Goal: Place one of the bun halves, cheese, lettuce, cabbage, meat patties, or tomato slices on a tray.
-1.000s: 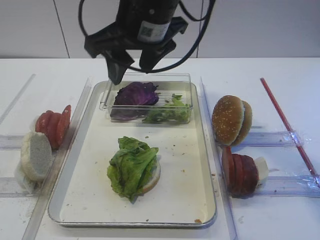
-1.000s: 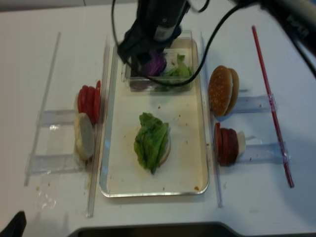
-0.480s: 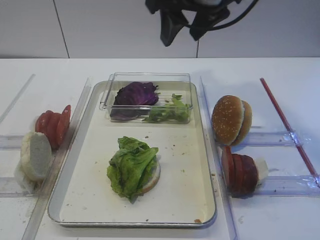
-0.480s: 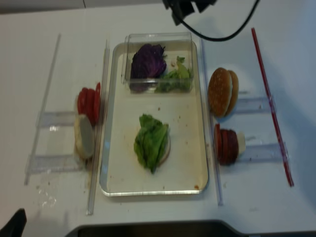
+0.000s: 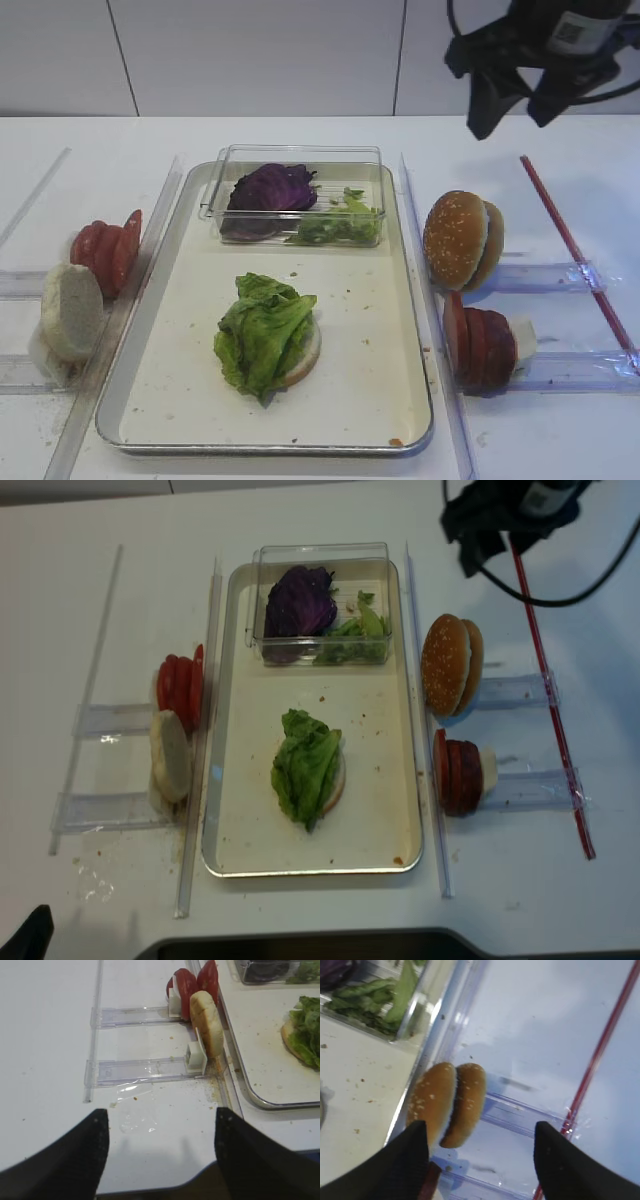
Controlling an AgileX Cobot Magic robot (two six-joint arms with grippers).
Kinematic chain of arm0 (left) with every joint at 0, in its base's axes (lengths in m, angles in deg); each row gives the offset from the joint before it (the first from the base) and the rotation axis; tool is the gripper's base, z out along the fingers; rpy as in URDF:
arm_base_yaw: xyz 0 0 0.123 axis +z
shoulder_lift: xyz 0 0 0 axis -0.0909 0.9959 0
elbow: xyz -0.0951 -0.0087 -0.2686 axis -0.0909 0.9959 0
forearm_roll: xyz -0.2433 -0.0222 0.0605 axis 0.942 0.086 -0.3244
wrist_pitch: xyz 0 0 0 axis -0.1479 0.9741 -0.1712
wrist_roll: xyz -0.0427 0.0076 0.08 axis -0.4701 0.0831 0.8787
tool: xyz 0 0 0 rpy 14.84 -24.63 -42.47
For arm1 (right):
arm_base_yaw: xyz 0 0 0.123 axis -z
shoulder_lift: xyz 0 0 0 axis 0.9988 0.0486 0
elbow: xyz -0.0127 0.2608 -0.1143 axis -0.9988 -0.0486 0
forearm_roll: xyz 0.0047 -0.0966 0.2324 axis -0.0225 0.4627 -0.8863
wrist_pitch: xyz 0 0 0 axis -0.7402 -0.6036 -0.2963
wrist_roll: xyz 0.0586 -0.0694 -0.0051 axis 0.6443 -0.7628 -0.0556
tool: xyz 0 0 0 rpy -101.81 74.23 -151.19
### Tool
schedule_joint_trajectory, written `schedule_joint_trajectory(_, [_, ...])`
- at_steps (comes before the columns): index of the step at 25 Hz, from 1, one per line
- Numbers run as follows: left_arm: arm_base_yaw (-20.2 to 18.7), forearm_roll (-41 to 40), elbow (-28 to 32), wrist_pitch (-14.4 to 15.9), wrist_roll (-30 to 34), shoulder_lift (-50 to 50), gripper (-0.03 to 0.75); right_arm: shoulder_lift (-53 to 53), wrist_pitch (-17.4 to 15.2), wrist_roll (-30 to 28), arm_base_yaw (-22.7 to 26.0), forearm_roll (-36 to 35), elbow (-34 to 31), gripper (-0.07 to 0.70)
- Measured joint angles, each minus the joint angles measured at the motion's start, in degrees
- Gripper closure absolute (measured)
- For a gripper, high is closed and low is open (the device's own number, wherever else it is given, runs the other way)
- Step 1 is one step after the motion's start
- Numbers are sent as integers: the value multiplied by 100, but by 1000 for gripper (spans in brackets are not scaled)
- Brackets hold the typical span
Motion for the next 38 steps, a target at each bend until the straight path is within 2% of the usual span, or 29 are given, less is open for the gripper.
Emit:
schedule_joint_trajectory(5, [0, 0, 0, 0, 0, 0, 295, -583, 11, 0, 567, 47, -544, 157])
schedule_joint_trajectory(9, [0, 0, 0, 0, 0, 0, 295, -1100, 11, 0, 777, 111, -979, 164])
schedule_joint_trajectory(13, [0, 0, 0, 0, 0, 0, 295, -1733, 11, 0, 787, 245, -1514, 164])
schedule_joint_trajectory(19, [0, 0, 0, 0, 0, 0, 295, -2799, 207, 0, 787, 301, -2508, 173])
schedule_joint_trajectory(25, [0, 0, 0, 0, 0, 0, 295, -3751, 213, 121, 787, 665, -3421, 174])
schedule_joint_trajectory(38, [0, 0, 0, 0, 0, 0, 295, -6164, 119, 242, 787, 681, -4741, 174])
